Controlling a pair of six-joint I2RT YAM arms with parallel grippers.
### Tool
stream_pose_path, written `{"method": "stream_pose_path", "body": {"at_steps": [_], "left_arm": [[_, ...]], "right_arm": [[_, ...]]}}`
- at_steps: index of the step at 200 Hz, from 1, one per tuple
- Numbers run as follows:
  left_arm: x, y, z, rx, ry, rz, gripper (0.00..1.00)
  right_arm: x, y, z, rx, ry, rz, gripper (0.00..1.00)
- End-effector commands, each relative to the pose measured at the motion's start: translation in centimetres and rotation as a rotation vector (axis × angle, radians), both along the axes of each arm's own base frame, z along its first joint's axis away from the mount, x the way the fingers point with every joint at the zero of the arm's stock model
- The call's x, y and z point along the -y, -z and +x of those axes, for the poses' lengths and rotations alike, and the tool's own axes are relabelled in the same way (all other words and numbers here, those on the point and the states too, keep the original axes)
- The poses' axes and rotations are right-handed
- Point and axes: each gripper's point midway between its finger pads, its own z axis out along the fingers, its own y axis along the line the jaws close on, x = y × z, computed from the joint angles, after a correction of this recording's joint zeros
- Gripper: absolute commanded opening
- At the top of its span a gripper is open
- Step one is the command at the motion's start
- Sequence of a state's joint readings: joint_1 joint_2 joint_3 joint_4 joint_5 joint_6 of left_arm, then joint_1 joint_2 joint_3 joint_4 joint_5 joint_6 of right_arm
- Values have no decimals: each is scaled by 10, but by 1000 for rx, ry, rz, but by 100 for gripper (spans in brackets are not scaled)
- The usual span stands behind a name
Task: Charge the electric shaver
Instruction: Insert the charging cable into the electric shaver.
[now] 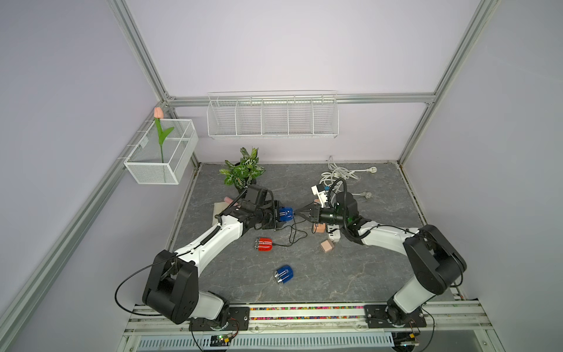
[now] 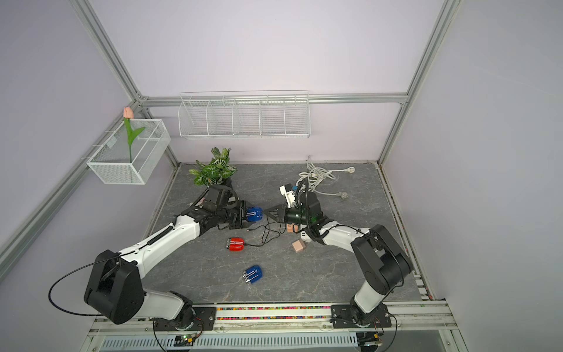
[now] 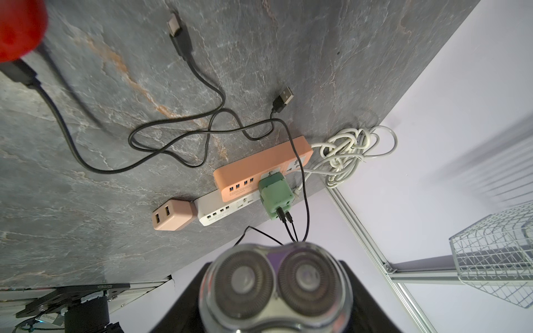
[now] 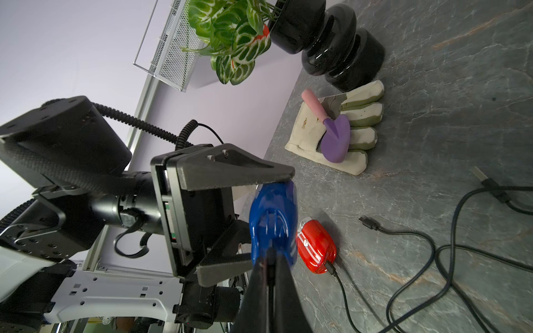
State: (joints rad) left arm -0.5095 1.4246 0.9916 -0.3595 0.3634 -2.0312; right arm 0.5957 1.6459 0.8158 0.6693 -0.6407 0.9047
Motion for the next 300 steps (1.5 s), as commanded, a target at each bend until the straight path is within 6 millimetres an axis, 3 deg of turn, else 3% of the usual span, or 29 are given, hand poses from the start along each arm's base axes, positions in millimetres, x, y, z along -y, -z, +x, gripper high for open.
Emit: {"method": "stream_pose_path", "body": {"at_steps": [1, 87, 150, 196, 259, 300], "left_arm": [[10, -25, 3, -163, -167, -174, 0], [10, -32, 8, -143, -181, -195, 0], [13, -30, 8, -149, -160, -184, 0], [15, -26, 9, -155, -152, -183, 0], [19, -36, 12, -130, -127, -194, 0], [27, -44, 13, -112, -73, -210, 0]], "right_arm": [[-13, -6, -6, 22, -35, 12, 7], [-1, 25, -13, -22, -25, -27, 7], [-12, 10, -9, 0, -39, -15, 7], [-21, 1, -19, 2, -71, -8, 7], [-10, 19, -6, -26, -68, -37, 7], [-20, 25, -14, -37, -119, -56, 7]]}}
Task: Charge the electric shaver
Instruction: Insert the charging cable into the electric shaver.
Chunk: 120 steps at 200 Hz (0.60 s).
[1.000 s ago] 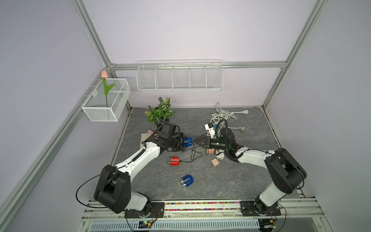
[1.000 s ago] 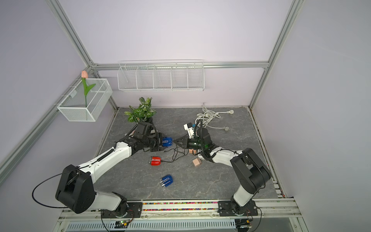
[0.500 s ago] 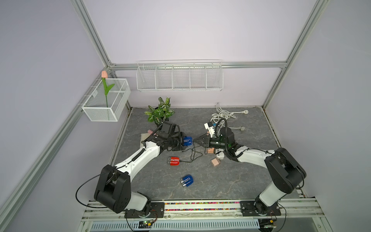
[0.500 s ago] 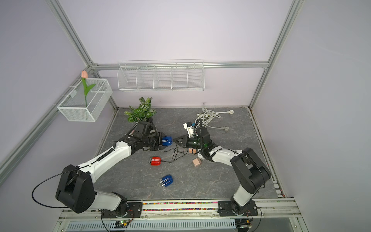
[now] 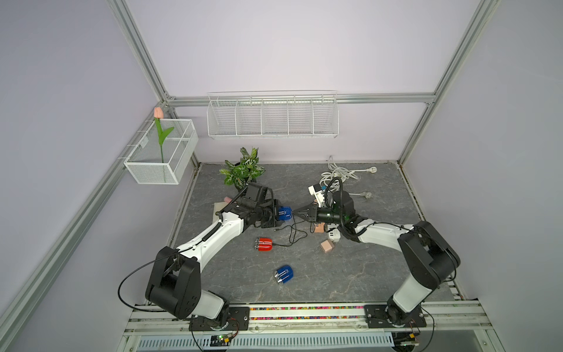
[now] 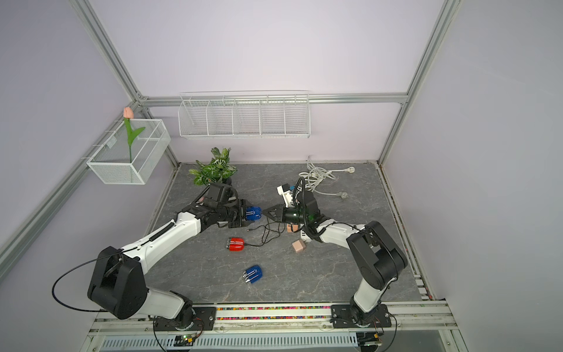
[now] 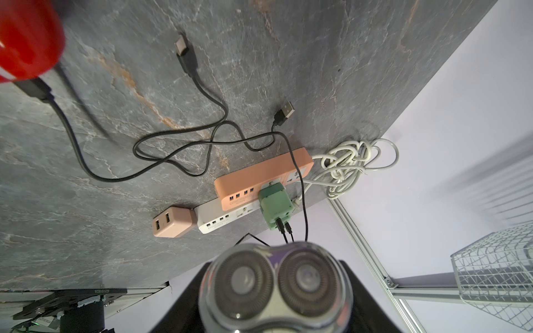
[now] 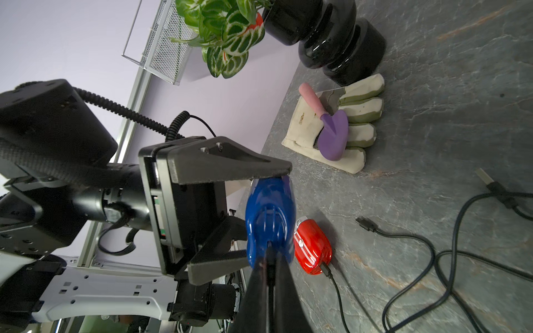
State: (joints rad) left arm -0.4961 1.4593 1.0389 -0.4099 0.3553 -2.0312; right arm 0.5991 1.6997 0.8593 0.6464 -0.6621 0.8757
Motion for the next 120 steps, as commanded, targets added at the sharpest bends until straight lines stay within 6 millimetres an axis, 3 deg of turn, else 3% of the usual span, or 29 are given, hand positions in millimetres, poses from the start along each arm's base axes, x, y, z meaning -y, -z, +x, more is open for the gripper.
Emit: {"method": "stream_pose_path", "body": {"at_steps": [1, 12, 19, 120], "left_arm": [[31, -46, 6, -81, -58, -233, 0], [33, -46, 6, -80, -42, -230, 0], [33, -46, 6, -79, -38, -229, 0], [57, -64, -1, -43, 13, -281, 0]], "right_arm": [[-11, 16, -19, -35, -90, -36, 7], [-13, 18, -23, -43, -101, -40, 7], [-17, 6, -18, -21, -103, -24, 7], [-29, 16, -22, -52, -125, -66, 7]]}}
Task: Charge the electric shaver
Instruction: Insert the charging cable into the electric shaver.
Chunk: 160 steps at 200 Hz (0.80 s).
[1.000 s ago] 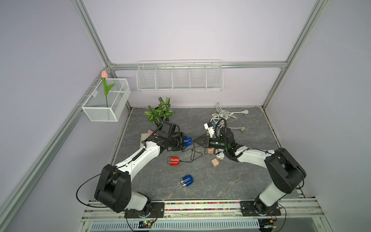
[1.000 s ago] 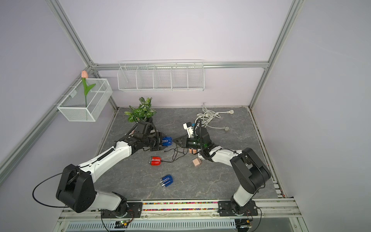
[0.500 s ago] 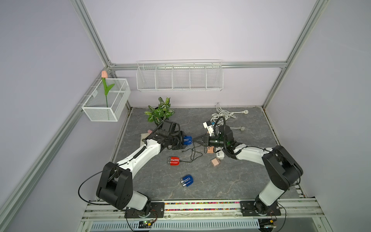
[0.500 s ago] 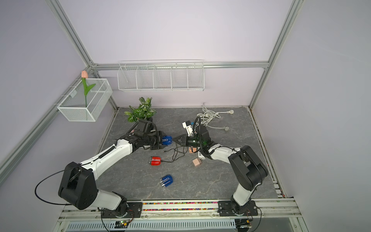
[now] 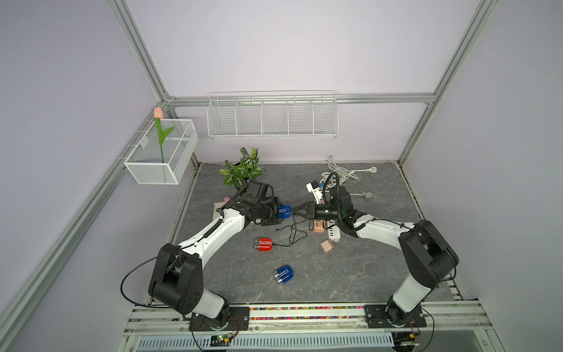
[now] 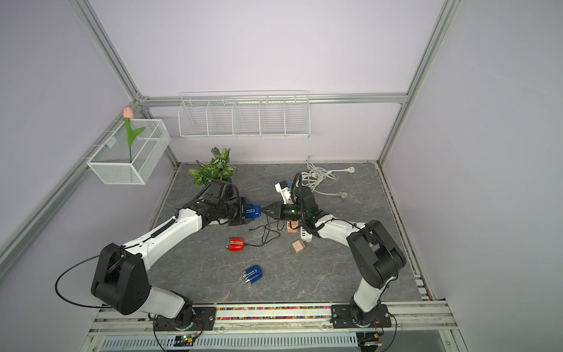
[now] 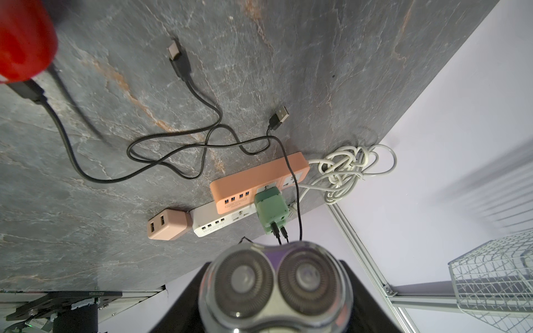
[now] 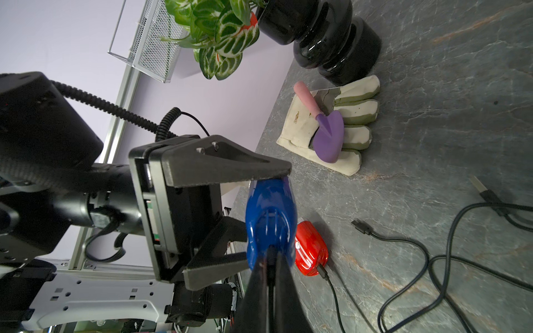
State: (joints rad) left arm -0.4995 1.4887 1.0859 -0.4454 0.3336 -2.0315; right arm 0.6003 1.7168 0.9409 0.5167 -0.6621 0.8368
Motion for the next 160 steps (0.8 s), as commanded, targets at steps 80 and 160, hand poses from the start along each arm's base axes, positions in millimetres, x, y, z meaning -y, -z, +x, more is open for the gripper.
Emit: {"method": "stream_pose_path", "body": {"at_steps": [80, 160], "left_arm": [[8, -15, -43, -133, -113, -149, 0], [-8, 57, -103, -320, -129, 44, 0]], "right_arm": [[46, -21, -13, -31, 110, -125, 55], [84, -56, -19, 28, 168, -261, 63]]}}
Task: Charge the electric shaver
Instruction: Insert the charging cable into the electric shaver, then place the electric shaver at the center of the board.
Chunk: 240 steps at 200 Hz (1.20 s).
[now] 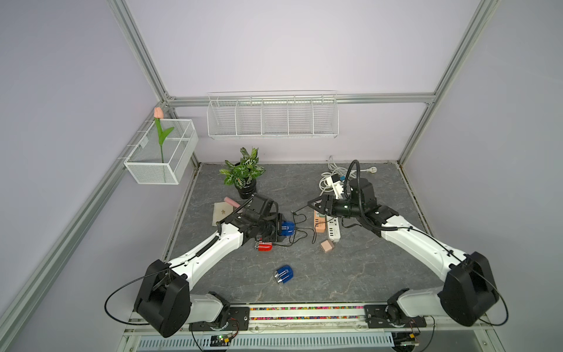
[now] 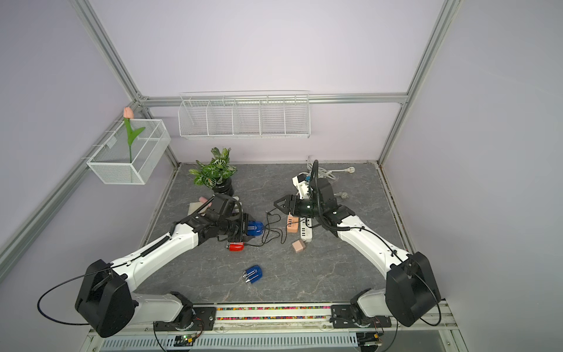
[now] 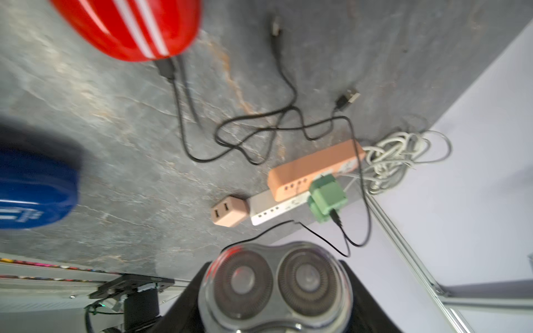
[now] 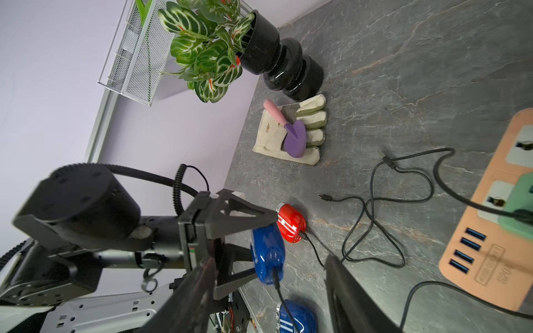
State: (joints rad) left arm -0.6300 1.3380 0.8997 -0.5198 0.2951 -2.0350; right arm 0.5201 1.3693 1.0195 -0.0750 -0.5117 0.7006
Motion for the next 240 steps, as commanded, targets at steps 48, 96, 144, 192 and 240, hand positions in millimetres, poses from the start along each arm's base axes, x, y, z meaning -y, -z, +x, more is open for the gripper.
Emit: {"method": "stream_pose_path", "body": {"at_steps": [48, 96, 144, 192, 240], "left_arm": [[-6, 53, -51, -320, -220, 65, 0], [-16, 83, -58, -354, -255, 152, 0], [-14, 93, -47, -343, -284, 186, 8], [-13, 99, -50, -369, -269, 209, 39], [-12, 89, -47, -340, -263, 194, 70]], "right_arm": [[13, 16, -18, -24, -23, -83, 62], [10, 19, -21, -33, -43, -70, 62], [11, 21, -25, -40, -52, -56, 62], [11, 22, -25, -40, -49, -59, 62], [10, 26, -23, -46, -45, -65, 62]]}}
